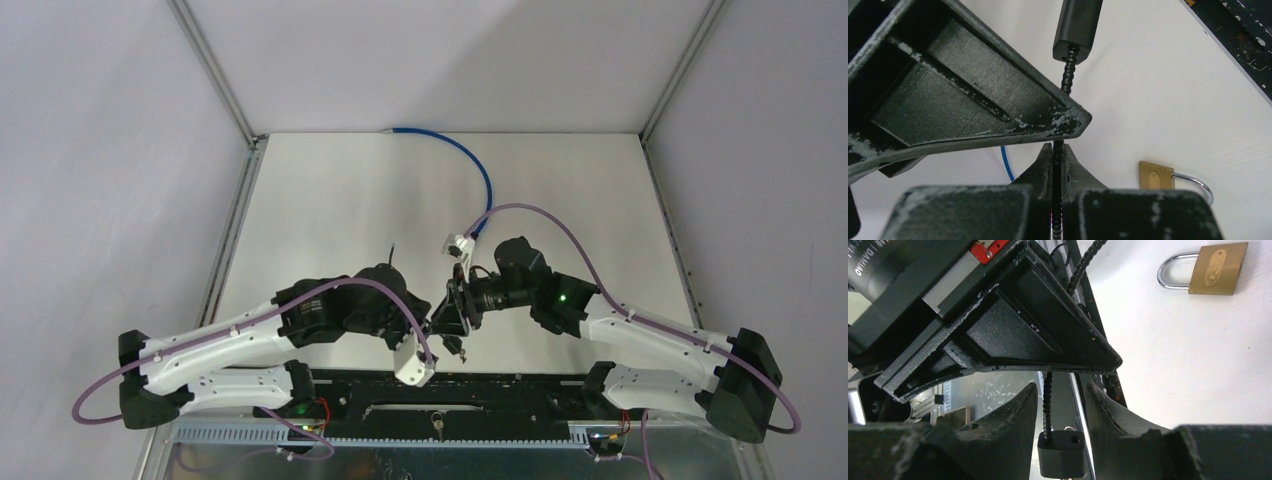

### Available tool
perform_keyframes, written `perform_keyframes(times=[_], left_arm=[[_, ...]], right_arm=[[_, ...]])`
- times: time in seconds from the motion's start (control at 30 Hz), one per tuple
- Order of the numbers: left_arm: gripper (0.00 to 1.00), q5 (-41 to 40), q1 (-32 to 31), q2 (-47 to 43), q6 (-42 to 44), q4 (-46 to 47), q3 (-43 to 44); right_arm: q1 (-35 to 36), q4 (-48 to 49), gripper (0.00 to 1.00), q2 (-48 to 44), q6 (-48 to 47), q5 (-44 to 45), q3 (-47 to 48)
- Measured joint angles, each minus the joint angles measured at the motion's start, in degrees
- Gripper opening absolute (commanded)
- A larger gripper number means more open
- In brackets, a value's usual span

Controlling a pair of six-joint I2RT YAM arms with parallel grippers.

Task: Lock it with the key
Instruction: Pick up the lock from the center of the board.

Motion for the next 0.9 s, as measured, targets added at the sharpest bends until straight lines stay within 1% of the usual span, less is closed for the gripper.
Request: perform_keyframes(times=[0.13,0.27,0.37,0.4,0.43,0.5,0.53,0.6,0.63,0.77,0.83,0.9], left_arm=[[0.00,-0.11,0.00,0.00,0.09,0.02,0.00],[0.00,0.02,0.00,0.00,0.15,0.22,0.00],[0.00,0.13,0.00,0.02,0.17,0.24,0.00],[0.02,0.15,0.00,0.02,0.17,0.26,0.00],[0.06,0.17,0.00,0.00,0.13,0.35,0.00],[0.24,0.13,0.00,-0.07,-0.22,0.50,-0.02],[0.37,0.04,0.02,-0.07,-0.52,0.74,-0.02],[0.95,0.13,0.00,-0.22,-1.53,2.36,-0.04],[0.99,0.09,-0.11,-0.48,-2.45,3.87,-0.11],[1.00,-1.57,-0.09,-5.18,-8.37,12.83,-3.52],[1.00,-2.60,-0.09,-8.46,-11.69,16.76,-5.99],[1.00,-4.20,-0.07,-12.09,-16.76,21.59,-8.87]], right_arm=[[0.31,-1.05,0.35,0.07,-0.92,0.00,0.13],[0.35,-1.05,0.25,0.07,-0.94,-0.15,0.31],[0.35,-0.55,0.09,0.13,-0.94,-0.74,0.42],[0.39,-0.24,0.02,0.20,-0.92,-1.07,0.50],[0.48,0.02,0.00,0.24,-0.94,-1.29,0.63],[0.48,0.00,0.00,0.31,-0.98,-1.40,0.72],[0.48,0.00,0.00,0.35,-0.76,-1.42,0.72],[0.26,0.11,0.00,0.35,-0.50,-1.27,0.79],[0.15,0.13,0.00,0.35,-0.46,-1.22,0.85],[-0.59,-0.20,0.00,0.09,-0.48,0.66,1.36],[-1.22,-0.98,0.00,-0.85,-0.59,2.91,1.38],[-1.73,-2.12,0.00,-2.23,-0.79,6.45,1.38]])
